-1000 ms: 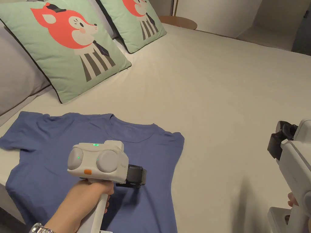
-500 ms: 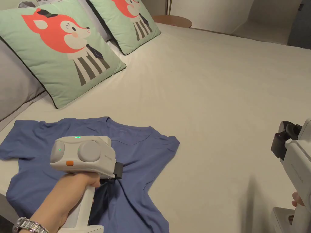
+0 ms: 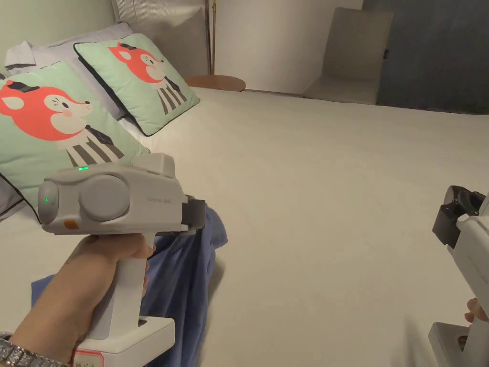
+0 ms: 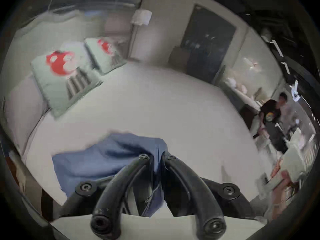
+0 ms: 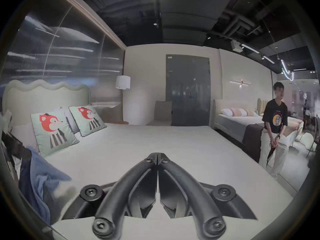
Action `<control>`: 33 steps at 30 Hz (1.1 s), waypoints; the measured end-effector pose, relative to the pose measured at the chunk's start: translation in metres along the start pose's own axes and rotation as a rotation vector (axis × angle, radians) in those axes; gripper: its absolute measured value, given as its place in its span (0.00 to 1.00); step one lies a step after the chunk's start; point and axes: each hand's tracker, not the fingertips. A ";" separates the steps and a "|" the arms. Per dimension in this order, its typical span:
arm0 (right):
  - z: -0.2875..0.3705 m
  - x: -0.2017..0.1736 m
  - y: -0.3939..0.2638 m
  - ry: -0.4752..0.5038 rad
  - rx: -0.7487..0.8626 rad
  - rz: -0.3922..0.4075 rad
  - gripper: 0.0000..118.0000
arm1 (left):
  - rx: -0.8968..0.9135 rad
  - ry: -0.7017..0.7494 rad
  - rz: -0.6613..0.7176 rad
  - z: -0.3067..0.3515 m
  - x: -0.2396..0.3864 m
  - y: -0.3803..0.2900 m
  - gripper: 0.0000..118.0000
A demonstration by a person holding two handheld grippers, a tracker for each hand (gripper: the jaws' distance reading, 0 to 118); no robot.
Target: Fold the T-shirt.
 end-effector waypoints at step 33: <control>0.094 0.135 -0.016 -0.296 -0.003 -0.046 0.01 | -0.541 -0.455 -0.169 -0.186 0.203 -0.187 0.23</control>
